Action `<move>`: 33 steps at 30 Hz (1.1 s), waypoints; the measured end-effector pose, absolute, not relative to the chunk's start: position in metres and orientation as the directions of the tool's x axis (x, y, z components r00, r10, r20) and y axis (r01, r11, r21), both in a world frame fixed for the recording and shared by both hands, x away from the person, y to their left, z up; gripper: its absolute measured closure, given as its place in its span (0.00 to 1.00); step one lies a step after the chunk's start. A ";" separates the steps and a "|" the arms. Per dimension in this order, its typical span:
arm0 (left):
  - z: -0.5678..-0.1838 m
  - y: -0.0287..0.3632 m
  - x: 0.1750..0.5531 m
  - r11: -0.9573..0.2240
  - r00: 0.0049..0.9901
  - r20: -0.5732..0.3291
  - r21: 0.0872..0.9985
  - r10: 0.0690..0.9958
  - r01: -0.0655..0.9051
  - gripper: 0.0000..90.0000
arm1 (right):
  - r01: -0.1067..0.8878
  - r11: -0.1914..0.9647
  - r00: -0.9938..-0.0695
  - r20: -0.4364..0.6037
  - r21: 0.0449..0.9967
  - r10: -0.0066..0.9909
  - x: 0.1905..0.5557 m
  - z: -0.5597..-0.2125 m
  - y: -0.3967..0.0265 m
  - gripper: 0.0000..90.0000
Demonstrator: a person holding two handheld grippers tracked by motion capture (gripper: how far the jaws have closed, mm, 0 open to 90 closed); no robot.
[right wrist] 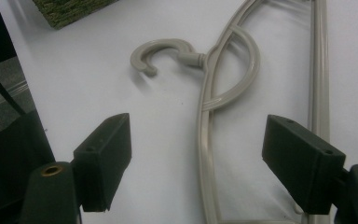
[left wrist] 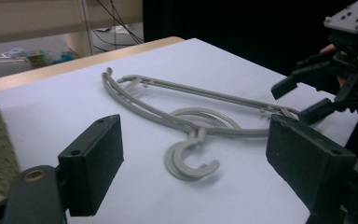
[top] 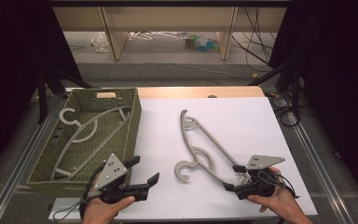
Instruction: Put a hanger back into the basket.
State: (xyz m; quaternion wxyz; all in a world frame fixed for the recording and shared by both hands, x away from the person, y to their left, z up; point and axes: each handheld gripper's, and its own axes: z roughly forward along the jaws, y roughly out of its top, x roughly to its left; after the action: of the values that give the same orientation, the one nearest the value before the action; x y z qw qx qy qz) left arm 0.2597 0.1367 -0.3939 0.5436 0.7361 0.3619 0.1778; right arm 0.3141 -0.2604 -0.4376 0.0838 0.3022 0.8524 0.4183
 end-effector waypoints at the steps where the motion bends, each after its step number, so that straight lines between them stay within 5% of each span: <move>1: -0.400 0.135 0.259 -0.163 0.688 -0.118 0.930 0.716 0.329 0.20 | 0.448 0.466 -0.802 0.113 0.763 0.587 0.314 -0.438 -0.260 0.26; 17: -0.437 0.126 0.254 -0.240 0.734 -0.099 0.909 0.672 0.342 0.20 | 0.451 0.501 -0.810 0.102 0.739 0.577 0.314 -0.445 -0.254 0.26; 33: -0.438 0.127 0.253 -0.255 0.738 -0.093 0.903 0.669 0.346 0.20 | 0.441 0.628 -0.828 0.022 0.642 0.560 0.332 -0.460 -0.230 0.47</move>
State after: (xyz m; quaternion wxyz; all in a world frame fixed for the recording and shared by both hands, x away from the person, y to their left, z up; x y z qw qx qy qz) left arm 0.2533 0.1269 -0.4385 0.5155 0.7766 0.3266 0.1567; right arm 0.3316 -0.2304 -0.4599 0.0901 0.2787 0.8976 0.3294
